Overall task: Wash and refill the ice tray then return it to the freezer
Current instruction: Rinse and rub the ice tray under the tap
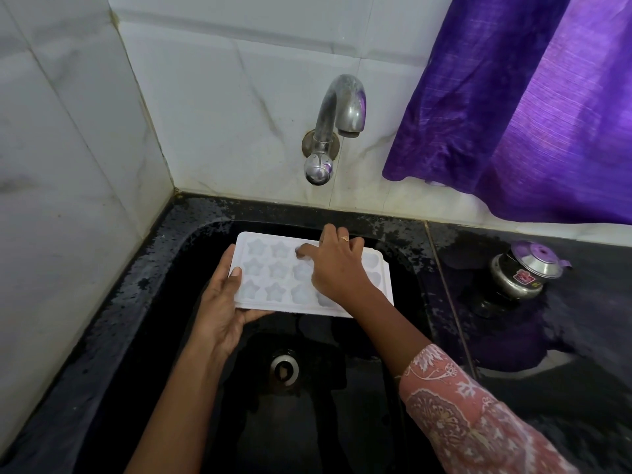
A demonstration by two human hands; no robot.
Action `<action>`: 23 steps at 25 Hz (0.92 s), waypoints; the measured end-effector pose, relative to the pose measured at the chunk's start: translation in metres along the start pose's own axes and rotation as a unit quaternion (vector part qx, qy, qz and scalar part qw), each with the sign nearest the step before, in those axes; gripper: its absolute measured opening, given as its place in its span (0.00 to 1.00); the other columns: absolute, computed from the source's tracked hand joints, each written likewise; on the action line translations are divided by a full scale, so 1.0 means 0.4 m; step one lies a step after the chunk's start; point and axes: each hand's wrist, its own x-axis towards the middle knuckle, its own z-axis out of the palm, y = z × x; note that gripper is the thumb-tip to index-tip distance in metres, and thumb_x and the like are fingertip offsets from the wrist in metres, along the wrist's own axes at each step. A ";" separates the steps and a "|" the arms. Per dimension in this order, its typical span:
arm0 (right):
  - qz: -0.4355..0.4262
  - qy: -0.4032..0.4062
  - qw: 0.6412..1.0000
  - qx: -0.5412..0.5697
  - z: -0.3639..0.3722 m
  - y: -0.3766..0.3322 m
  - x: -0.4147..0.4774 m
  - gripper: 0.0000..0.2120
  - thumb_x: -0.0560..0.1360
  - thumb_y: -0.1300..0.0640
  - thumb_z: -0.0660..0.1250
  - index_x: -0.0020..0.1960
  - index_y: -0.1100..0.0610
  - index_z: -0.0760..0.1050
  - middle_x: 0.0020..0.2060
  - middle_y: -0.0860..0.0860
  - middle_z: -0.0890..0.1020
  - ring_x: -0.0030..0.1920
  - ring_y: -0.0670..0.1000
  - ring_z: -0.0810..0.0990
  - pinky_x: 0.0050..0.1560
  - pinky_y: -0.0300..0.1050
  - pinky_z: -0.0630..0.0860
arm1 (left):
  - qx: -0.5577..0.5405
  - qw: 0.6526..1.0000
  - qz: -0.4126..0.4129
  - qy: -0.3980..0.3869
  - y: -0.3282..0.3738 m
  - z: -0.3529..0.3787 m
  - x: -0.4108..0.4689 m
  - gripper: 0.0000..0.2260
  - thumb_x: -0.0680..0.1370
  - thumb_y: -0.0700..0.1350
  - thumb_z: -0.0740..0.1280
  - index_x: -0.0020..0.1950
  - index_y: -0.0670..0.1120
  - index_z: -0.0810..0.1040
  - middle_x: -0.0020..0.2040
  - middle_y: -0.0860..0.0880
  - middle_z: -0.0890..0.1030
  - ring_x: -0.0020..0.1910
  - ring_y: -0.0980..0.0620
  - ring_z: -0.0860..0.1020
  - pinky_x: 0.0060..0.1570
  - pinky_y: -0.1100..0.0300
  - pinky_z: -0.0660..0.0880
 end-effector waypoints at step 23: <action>-0.005 0.028 1.000 0.009 -0.023 0.001 -0.004 0.29 0.72 0.68 0.58 0.68 0.45 0.66 0.58 0.54 0.66 0.60 0.55 0.63 0.59 0.50 0.57 | -0.029 0.999 -0.006 -0.023 -0.009 0.000 0.000 0.19 0.81 0.42 0.56 0.72 0.54 0.65 0.58 0.53 0.77 0.52 0.51 0.78 0.36 0.49 0.81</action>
